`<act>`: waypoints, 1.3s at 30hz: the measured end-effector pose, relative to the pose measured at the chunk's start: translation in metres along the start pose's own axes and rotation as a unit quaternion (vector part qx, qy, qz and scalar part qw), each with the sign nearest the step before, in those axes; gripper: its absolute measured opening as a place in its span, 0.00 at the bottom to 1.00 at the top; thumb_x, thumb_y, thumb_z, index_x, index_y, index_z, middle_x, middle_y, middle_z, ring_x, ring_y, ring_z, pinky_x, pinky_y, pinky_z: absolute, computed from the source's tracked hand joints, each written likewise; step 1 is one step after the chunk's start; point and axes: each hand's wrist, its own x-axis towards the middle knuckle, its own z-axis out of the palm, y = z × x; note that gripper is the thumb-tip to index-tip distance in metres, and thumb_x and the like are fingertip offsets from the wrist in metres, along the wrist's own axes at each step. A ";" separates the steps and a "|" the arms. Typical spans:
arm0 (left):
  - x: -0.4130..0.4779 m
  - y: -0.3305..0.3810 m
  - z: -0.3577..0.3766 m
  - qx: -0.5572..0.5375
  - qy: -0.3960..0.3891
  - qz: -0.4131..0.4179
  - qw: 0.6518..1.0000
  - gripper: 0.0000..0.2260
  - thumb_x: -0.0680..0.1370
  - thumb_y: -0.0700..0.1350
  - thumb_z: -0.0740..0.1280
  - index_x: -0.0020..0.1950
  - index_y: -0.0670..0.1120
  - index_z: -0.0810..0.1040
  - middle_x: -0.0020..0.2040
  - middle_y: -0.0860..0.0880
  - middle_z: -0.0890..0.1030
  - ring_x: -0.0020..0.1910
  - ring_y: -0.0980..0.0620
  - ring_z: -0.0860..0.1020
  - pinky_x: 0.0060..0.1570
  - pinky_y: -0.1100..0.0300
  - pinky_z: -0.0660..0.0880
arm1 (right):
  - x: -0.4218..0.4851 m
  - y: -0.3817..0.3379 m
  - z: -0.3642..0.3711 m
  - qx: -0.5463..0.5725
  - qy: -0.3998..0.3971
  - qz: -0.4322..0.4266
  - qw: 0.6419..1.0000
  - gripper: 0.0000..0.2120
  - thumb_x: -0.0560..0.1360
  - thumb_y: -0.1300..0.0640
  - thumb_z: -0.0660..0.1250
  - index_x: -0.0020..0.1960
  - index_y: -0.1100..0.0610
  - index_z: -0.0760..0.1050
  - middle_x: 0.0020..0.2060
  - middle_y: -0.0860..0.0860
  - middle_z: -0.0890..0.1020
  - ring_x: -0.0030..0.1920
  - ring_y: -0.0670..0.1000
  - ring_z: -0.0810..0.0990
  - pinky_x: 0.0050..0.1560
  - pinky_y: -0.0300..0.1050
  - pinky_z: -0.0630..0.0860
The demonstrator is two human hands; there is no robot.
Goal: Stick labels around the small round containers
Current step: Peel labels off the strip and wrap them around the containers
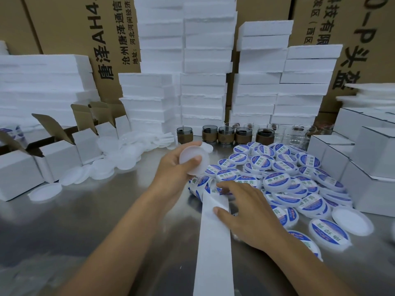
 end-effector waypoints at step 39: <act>-0.010 -0.019 0.017 -0.280 -0.035 -0.199 0.938 0.15 0.79 0.51 0.58 0.47 0.41 0.77 0.37 0.44 0.79 0.31 0.50 0.76 0.33 0.61 0.78 | 0.000 -0.015 0.008 0.043 0.008 0.058 0.997 0.25 0.71 0.41 0.65 0.64 0.46 0.62 0.56 0.44 0.76 0.58 0.47 0.72 0.61 0.45 0.67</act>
